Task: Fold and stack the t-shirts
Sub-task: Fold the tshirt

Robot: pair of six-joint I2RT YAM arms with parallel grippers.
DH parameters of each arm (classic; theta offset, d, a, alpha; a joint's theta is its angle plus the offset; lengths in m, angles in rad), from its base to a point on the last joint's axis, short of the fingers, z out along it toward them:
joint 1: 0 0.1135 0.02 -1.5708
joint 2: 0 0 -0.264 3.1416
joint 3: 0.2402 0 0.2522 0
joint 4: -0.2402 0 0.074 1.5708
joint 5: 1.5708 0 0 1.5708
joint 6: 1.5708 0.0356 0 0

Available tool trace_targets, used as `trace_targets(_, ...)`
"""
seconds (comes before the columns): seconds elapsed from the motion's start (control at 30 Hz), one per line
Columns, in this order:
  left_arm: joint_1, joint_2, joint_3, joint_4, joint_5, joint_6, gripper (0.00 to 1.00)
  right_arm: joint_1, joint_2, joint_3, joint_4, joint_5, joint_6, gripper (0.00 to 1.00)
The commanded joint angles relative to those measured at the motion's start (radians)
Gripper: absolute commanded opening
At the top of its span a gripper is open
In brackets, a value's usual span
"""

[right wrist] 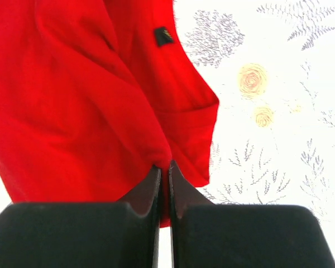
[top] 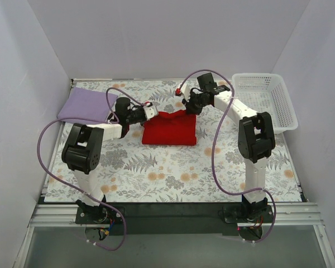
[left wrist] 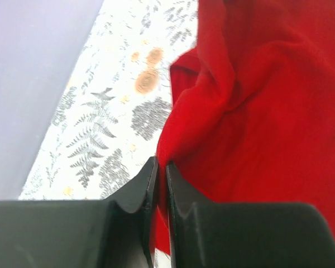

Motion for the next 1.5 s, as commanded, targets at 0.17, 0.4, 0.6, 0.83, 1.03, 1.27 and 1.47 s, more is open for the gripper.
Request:
trace_targets(0.17, 0.005, 0.094, 0.071, 0.177, -0.077, -0.034, 0.00, -0.005, 0.064, 0.070, 0.085, 0.031, 0.066, 0.01)
trace_targets(0.4, 0.007, 0.120, 0.072, 0.203, -0.117, -0.024, 0.00, -0.009, 0.089, 0.088, 0.111, 0.060, 0.092, 0.01)
trace_targets(0.6, 0.007, 0.134, 0.087, 0.203, -0.140, -0.032, 0.00, -0.012, 0.096, 0.088, 0.133, 0.069, 0.111, 0.01)
trace_targets(0.83, -0.004, 0.121, 0.095, 0.310, -0.287, -0.183, 0.26, -0.011, 0.107, 0.102, 0.211, 0.138, 0.221, 0.21)
trace_targets(1.03, -0.039, 0.016, 0.201, 0.241, -0.701, -0.397, 0.75, -0.017, 0.089, 0.192, 0.337, 0.351, 0.443, 0.68)
trace_targets(1.27, -0.015, -0.236, 0.144, -0.222, -0.730, -0.820, 0.90, -0.072, -0.072, 0.058, 0.180, -0.150, 0.367, 0.72)
trace_targets(1.47, 0.025, -0.353, -0.045, -0.435, -0.501, -1.217, 0.86, -0.106, -0.238, -0.196, -0.051, -0.529, 0.235, 0.79)
